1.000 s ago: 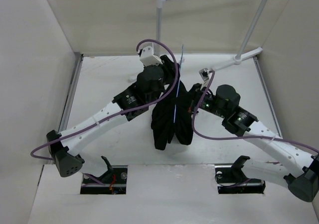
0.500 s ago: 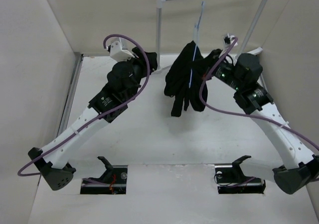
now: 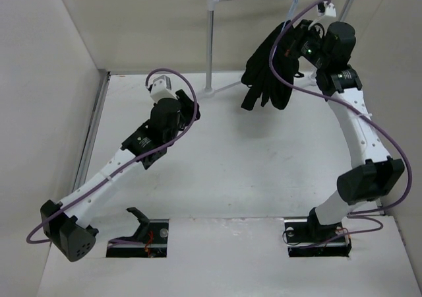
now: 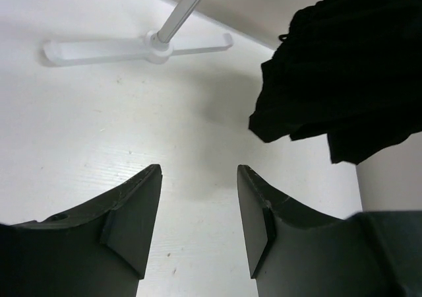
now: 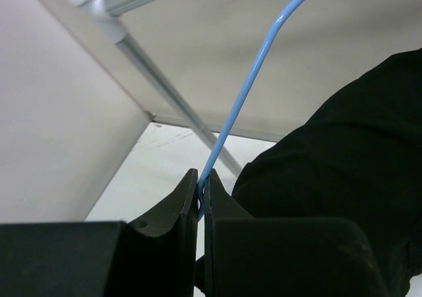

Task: Place the trousers on the hanger
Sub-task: Place the hanger at the clothesline.

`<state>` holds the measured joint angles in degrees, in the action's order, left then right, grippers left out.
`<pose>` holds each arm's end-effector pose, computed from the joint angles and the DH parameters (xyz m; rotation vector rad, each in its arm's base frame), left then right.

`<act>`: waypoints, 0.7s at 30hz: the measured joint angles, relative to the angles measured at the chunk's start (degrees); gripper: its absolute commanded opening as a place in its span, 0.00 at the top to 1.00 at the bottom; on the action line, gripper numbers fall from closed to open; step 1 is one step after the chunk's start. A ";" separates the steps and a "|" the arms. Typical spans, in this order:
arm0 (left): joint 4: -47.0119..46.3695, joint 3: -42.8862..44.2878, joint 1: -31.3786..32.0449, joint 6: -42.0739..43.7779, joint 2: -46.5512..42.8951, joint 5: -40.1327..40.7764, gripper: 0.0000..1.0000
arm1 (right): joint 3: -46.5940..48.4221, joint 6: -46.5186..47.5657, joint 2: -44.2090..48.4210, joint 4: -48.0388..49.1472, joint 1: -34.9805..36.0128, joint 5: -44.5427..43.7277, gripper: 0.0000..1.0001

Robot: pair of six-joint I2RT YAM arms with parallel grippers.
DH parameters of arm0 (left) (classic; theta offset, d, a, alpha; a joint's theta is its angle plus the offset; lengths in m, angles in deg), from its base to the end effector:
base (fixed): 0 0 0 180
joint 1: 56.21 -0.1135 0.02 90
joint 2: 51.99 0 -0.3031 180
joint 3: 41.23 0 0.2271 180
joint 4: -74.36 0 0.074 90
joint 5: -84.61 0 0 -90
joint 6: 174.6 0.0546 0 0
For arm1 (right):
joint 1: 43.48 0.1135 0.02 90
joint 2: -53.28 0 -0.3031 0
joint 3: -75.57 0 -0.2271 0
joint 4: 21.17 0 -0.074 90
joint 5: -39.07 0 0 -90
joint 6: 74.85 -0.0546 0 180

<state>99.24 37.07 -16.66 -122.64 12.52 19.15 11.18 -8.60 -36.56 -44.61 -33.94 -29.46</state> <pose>0.1929 -0.1299 0.4174 -0.2916 1.7626 -0.6087 0.3402 0.0774 0.5204 -0.1120 1.5768 0.7443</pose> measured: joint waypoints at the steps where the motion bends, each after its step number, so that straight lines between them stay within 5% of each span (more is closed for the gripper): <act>1: 0.11 -0.50 -0.44 -0.28 -0.13 -0.50 0.53 | 1.33 0.17 -1.14 -0.61 -0.61 -0.02 1.00; 21: -0.57 -2.78 -6.32 -3.48 1.33 -6.80 0.51 | 9.73 1.22 -10.78 -4.31 -9.09 4.83 1.00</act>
<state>98.67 34.29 -22.97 -126.11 13.86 12.35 20.90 -7.38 -47.34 -48.91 -43.03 -24.63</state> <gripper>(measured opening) 0.482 0.089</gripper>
